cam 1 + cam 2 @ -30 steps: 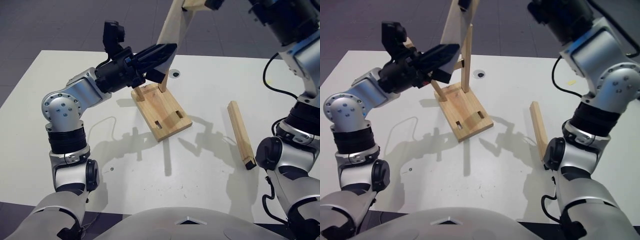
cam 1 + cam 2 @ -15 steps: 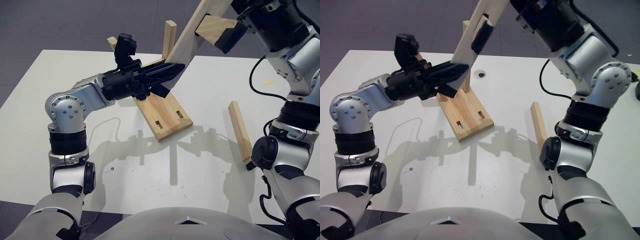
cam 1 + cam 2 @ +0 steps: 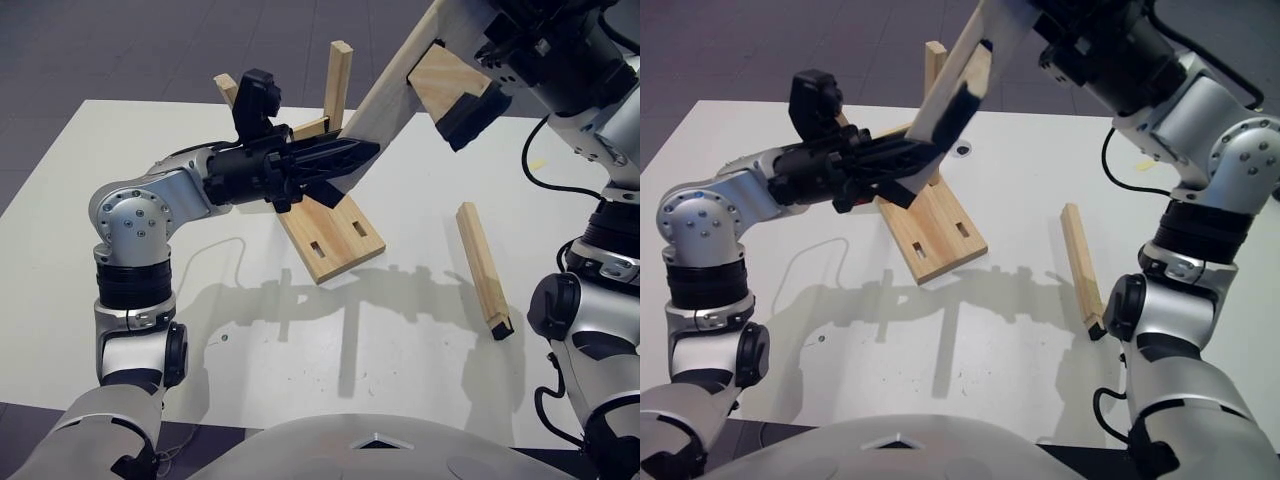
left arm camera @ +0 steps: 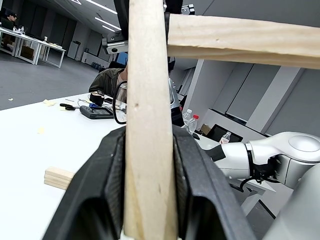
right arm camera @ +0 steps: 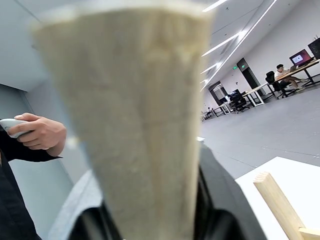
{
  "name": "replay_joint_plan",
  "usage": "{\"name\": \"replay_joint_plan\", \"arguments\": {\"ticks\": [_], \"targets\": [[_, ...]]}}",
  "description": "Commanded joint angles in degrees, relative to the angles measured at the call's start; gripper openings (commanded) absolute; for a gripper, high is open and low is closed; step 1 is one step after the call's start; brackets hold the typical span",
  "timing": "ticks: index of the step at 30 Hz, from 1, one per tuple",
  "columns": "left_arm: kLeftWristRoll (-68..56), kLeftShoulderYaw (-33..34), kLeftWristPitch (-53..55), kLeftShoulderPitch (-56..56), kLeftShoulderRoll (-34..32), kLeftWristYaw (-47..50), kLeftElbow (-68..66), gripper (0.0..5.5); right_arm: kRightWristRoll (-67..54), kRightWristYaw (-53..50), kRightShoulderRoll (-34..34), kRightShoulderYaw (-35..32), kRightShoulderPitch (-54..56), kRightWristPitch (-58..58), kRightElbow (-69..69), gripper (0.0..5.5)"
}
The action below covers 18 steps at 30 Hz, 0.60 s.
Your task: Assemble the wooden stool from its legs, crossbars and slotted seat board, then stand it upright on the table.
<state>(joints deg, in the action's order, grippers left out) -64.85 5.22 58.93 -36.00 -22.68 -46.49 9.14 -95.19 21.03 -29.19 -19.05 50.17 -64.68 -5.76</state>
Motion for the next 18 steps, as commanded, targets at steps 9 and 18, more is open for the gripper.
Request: {"name": "replay_joint_plan", "arguments": {"ticks": [9, 18], "targets": [[8.01, 3.66, -7.36, 2.10, 1.42, 11.15, 1.80, 1.48, 6.49, -5.17, 2.87, 0.61, -5.08, 7.16, 6.47, 1.07], [7.80, 20.68, -20.65, 1.88, 4.49, 33.40, 10.53, 3.28, 19.04, -20.01, 8.26, 0.61, -20.39, 16.40, 20.37, 1.02]]}}
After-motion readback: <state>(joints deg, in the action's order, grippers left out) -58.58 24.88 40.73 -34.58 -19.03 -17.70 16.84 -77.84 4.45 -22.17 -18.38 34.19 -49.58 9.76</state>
